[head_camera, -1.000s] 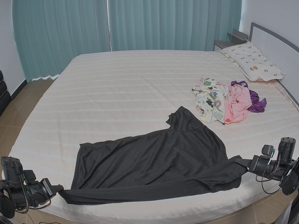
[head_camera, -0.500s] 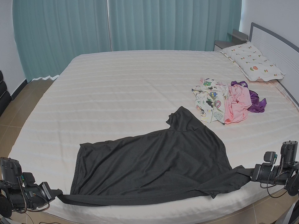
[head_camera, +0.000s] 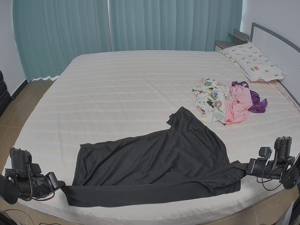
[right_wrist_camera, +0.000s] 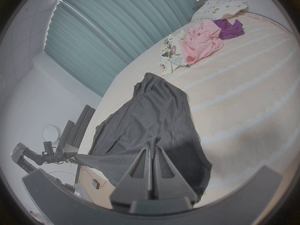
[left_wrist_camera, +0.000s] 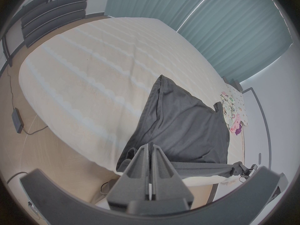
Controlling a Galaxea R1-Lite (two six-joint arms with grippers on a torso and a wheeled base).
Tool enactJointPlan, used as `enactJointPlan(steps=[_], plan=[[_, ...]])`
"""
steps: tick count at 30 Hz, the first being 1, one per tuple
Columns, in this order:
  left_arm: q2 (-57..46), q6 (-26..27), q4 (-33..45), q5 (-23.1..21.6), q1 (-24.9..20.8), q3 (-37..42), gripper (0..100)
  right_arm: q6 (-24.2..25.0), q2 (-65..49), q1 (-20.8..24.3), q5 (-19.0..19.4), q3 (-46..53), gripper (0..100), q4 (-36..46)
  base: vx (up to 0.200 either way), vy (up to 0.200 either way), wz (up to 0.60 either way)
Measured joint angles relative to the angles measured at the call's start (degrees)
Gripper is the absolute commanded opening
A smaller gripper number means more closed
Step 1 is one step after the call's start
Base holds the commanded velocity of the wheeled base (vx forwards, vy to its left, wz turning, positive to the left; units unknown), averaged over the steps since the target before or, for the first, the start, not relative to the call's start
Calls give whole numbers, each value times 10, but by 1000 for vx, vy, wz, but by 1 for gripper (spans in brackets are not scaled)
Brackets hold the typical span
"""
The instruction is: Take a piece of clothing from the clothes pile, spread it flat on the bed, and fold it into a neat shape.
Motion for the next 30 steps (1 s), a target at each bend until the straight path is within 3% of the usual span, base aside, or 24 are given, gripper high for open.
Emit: enactJointPlan(steps=[14, 30], plan=[[150, 0, -125, 27, -2, -9, 0, 6, 83, 29, -26, -82, 0, 0, 0, 0, 0], [239, -7, -143, 27, -2, -43, 0, 9, 140, 32, -47, -123, 0, -4, 0, 0, 0]])
